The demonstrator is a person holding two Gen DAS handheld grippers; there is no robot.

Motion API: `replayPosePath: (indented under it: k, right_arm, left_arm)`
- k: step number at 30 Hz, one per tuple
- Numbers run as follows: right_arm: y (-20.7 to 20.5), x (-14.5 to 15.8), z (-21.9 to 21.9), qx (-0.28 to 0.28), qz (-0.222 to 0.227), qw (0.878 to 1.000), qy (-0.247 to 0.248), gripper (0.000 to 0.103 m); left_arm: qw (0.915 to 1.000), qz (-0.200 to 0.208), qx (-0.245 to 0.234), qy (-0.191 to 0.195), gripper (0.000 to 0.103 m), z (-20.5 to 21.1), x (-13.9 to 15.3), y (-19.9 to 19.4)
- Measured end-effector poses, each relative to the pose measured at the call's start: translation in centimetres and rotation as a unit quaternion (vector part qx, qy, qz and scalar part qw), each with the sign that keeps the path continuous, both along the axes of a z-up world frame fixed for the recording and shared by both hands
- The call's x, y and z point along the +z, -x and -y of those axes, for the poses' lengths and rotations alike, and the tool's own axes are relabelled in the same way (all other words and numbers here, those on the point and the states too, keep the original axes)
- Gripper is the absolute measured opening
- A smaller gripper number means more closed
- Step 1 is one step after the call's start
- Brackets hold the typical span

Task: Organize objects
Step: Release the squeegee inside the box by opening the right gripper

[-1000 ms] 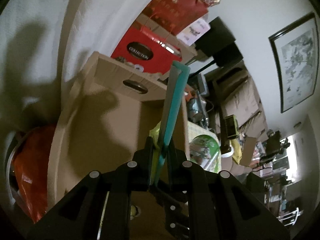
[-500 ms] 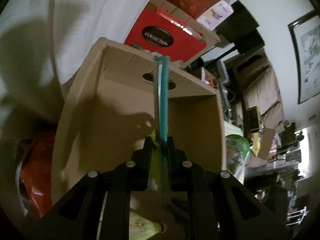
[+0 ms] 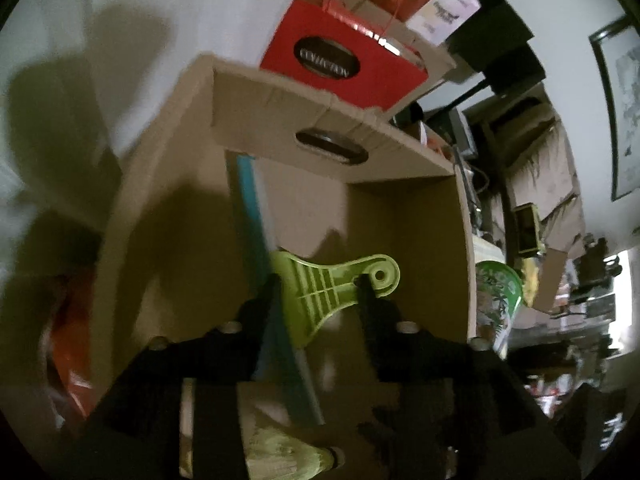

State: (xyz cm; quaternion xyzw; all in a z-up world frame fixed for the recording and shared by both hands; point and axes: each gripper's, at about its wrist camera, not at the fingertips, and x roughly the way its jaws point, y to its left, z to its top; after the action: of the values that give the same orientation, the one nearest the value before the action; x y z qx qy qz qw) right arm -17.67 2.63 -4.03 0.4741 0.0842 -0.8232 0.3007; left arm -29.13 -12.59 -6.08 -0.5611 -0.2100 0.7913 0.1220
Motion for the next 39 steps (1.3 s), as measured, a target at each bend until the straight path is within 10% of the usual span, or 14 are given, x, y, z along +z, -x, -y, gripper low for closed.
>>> replayPosePath:
  k: [24,39]
  right_arm:
    - [-2.5,5.1,-5.8,-0.064,-0.038,0.997,0.036,0.017]
    - [-3.4,7.2,-12.3,-0.135,-0.067,0.987,0.049,0.063]
  left_arm:
    - [0.9967,-0.073,-0.001,0.035,0.08,-2.2,4.9,-8.0]
    - [0.9838,-0.145,-0.035,0.099,0.091,-6.6,7.2,-13.0]
